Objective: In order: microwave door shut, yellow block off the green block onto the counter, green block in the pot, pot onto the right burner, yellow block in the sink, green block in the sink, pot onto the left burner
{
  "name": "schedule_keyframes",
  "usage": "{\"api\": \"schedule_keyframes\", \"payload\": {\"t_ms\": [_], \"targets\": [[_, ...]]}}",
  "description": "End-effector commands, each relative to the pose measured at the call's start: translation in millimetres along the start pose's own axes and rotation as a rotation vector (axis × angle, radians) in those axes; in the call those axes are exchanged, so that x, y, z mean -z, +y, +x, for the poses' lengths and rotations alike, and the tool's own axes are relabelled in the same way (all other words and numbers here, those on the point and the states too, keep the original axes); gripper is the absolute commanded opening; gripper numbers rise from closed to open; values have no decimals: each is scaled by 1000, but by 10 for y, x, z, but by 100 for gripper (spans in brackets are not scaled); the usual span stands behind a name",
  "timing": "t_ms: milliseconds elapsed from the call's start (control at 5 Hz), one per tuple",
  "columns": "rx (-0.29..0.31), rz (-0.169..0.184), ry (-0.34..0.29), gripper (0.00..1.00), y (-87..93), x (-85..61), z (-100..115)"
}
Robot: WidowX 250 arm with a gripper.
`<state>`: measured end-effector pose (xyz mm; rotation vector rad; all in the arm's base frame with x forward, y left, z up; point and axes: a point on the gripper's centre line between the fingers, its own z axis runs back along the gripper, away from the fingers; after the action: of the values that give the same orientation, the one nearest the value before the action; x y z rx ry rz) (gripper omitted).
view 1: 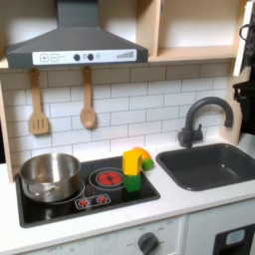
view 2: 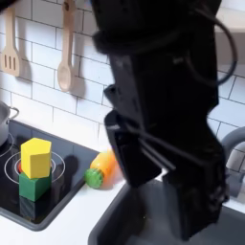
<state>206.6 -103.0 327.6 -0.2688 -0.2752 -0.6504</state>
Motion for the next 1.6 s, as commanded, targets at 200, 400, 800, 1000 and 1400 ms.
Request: {"api": "schedule_keyframes", "payload": {"t_ms": [200, 400, 800, 1000, 1400], "targets": [[-69, 40, -32, 100, 321, -69, 149], [-85, 56, -48, 100, 403, -111, 210], [-122, 74, -69, 100, 630, -145, 339], [-141, 82, -78, 100, 754, -159, 420], [-161, 88, -101, 100, 1015, -167, 619]]}}
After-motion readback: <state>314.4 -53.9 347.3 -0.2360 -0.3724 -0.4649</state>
